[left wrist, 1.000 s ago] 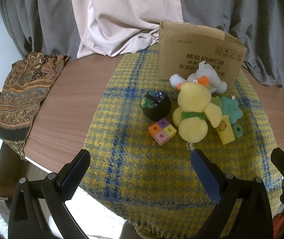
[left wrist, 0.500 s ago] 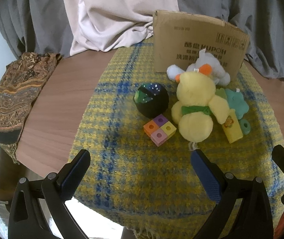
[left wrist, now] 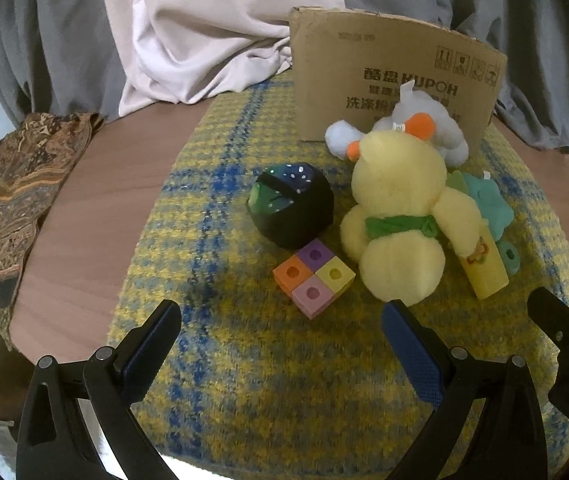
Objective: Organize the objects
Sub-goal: 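Grasp the teal ring with the right tool while the left tool grasps the four-colour cube block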
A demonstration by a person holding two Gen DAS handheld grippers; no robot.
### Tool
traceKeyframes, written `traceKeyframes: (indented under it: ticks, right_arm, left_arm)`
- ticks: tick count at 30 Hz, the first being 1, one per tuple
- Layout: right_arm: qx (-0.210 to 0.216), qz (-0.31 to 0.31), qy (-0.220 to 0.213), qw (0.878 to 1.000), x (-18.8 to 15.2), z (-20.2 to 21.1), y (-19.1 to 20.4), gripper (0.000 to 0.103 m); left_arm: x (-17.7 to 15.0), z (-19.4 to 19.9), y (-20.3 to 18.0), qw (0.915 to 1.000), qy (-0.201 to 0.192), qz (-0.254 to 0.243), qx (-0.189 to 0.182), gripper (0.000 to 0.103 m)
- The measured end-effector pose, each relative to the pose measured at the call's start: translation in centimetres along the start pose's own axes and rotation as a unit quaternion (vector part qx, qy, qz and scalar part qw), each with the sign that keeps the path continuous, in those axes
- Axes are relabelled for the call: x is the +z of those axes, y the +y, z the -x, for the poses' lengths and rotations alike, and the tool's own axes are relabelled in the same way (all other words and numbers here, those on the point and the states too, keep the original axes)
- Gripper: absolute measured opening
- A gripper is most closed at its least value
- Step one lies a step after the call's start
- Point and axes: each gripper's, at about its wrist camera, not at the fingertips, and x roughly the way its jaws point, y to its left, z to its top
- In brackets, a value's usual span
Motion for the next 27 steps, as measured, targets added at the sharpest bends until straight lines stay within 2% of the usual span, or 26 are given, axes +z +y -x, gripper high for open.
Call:
traceKeyframes:
  ticks: [8,14,21,27]
  right_arm:
    - [-0.002,0.003,-0.003,1.0,0.3,-1.1,0.3,0.09]
    - [-0.004,0.004,-0.001,1.0,0.4,-1.8,0.3,0.09]
    - [-0.012,-0.012,0.003,1.0,0.8,-2.9,-0.9,0.09]
    - [-0.02,-0.027,0.013,0.999,1.4,-4.2,-1.8,0.085]
  left_arm:
    - [0.1,-1.7,0.0,1.0,-0.001,-0.005,0.002,0.102]
    - [0.1,-3.5,-0.2,0.9999,0.01,-0.004,-0.002,0.097]
    - [0.3,-4.5,-0.7,0.9999,0.012,-0.002,-0.005,0.097]
    - [0.7,-5.1,-0.8,0.9999,0.013,0.005,-0.004,0.097]
